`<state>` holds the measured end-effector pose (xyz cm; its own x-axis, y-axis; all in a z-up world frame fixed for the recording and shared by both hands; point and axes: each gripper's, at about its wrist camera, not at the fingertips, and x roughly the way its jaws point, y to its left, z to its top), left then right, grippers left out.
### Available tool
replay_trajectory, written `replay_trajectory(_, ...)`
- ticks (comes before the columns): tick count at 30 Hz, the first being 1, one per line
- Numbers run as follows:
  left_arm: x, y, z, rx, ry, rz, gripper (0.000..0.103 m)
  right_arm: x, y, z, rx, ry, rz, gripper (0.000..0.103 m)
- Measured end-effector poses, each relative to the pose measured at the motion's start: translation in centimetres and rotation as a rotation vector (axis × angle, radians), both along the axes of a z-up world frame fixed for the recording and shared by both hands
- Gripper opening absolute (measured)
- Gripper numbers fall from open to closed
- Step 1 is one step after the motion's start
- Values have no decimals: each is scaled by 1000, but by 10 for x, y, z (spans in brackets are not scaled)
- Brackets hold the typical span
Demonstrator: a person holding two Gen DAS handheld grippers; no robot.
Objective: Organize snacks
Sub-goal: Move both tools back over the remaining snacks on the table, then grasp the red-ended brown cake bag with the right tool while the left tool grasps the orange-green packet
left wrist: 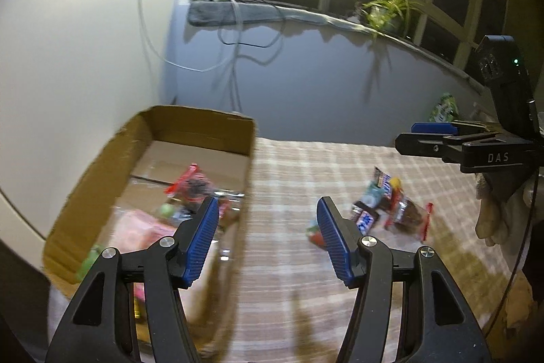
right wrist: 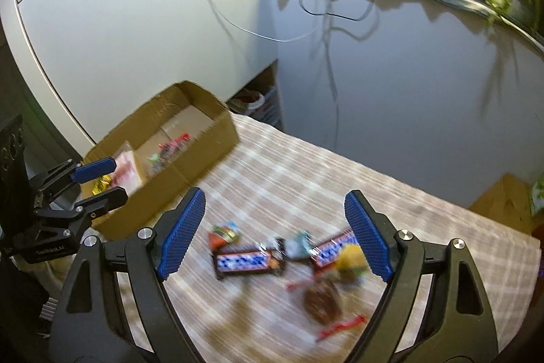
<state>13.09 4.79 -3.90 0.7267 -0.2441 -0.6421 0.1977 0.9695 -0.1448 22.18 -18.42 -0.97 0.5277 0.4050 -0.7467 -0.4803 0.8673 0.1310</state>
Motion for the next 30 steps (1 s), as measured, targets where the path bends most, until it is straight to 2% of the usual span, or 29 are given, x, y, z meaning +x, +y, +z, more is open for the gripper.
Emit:
replay_trajectory(12,4,-52,-22,4,67,-95,59,-17,-43,-35,-46,72,-18,86)
replay_trajectory(21,25,-72,-44,8,131,-93,59,-21,-46,-62,-81,111,8,86)
replay_trajectory(30,44,-71,-65,3,209,-47,46,-16,-48,-73,-67,132,19,84)
